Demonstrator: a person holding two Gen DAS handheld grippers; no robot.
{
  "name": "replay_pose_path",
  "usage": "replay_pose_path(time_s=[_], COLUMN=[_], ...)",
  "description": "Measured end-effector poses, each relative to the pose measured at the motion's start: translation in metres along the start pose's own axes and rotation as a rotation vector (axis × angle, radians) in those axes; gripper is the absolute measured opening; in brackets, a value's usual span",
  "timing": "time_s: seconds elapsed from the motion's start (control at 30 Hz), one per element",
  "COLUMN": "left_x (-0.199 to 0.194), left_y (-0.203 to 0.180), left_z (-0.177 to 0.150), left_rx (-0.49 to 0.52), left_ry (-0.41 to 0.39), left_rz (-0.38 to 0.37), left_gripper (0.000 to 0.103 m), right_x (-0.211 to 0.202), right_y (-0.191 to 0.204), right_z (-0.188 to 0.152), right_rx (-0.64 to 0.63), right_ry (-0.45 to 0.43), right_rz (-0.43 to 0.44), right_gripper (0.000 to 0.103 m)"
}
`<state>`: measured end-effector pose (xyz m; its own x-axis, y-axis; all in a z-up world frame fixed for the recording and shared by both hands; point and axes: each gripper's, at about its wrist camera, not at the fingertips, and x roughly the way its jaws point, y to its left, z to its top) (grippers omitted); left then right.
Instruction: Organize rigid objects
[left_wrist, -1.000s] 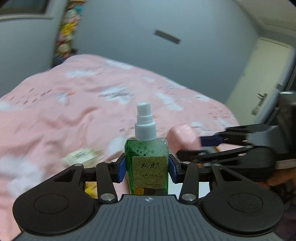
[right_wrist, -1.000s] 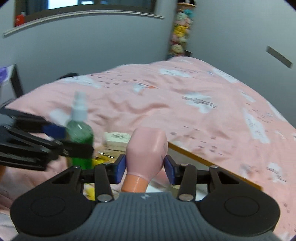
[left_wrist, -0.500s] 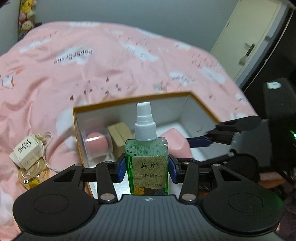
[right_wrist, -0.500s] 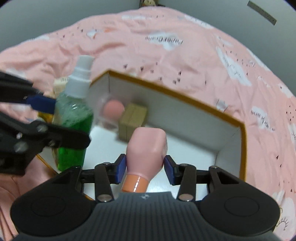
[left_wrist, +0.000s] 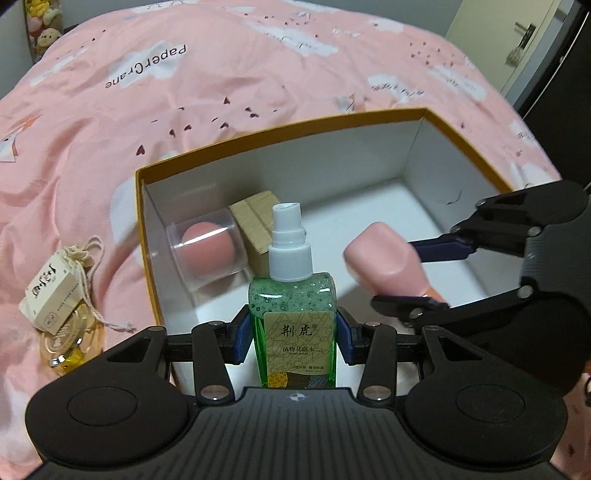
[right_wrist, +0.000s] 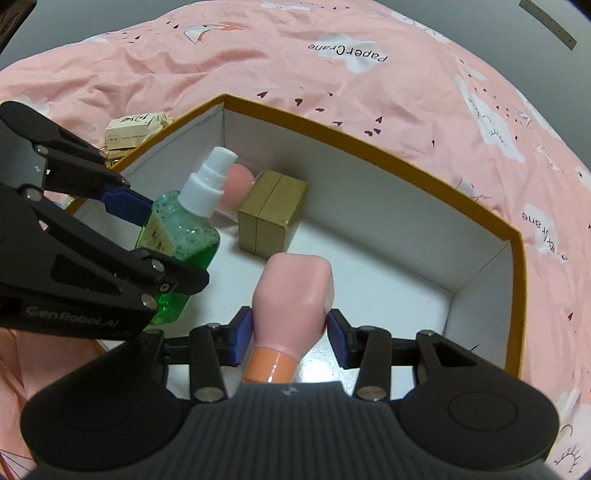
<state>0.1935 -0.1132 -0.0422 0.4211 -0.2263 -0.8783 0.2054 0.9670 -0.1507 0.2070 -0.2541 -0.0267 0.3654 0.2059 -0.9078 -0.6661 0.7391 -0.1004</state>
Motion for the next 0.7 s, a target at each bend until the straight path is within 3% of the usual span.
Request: replay_pose_path(time_s=[0.3,0.37,0.47,0.7], left_x=[0.003,0.003,0.003,-0.027], left_y=[-0.003,-0.002,0.001,0.027], left_z=[0.001,0.001,0.002,-0.003], left_rx=[0.031,0.022,0.011,-0.092], left_ry=[0.019,0.005,-0.007,-0.125], left_rz=[0.030,0.044,0.039,-0.053], left_gripper=[0.053,0.060,0.063,0.066], right_x=[0.002,0.002,0.001,0.001], right_y=[0.000,0.000,0.000,0.001], right_z=[0.000,0.000,0.001,0.002], right_rx=[0.009,0.007,0.007,0.010], right_ry=[0.004,0.004,0.004,0.004], right_rz=[-0.004,-0.005,-0.003,-0.010], right_gripper=[0.043,0.043,0.043,0.043])
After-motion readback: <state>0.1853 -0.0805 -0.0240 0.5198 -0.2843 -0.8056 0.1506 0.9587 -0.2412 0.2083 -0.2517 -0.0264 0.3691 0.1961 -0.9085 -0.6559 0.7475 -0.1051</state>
